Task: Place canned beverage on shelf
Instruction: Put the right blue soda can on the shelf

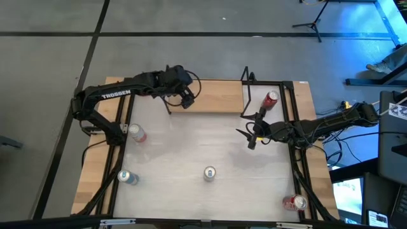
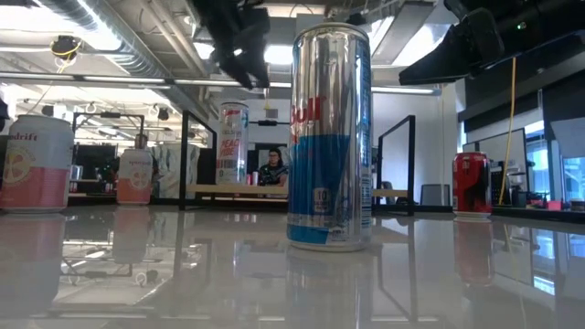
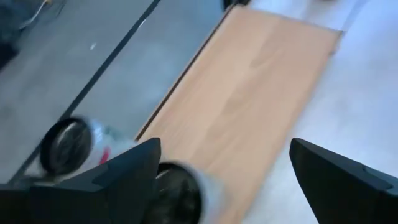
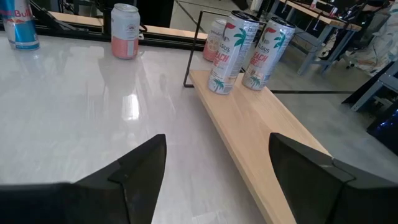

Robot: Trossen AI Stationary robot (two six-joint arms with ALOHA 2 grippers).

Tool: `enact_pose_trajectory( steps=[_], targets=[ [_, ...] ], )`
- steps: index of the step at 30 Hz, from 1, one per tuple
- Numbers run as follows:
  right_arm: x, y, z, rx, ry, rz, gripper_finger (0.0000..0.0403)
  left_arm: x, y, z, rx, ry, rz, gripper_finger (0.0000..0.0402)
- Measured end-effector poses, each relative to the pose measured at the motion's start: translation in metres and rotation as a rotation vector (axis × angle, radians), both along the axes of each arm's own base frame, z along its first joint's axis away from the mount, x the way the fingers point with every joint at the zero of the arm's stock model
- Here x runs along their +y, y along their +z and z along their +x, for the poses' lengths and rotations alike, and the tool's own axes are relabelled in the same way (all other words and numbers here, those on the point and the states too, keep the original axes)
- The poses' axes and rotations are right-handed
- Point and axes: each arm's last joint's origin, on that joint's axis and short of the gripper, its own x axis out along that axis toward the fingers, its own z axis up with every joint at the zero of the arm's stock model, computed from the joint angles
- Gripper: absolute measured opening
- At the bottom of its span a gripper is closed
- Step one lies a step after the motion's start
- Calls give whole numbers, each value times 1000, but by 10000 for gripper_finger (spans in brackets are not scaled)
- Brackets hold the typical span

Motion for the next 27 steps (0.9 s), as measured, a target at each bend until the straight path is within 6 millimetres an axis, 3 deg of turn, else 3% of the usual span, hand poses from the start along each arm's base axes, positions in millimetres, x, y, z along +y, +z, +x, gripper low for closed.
enact_pose_trajectory(
  steps=[12,21,27],
  targets=[
    [0,0,0,0,2,1,280,-72,-2,24,-37,-289,-62,346],
    [0,6,2,-61,3,13,280,-140,-1,27,-67,-488,-121,343],
    [2,6,2,-67,65,36,280,-180,-12,29,-163,-592,-163,343]
  ],
)
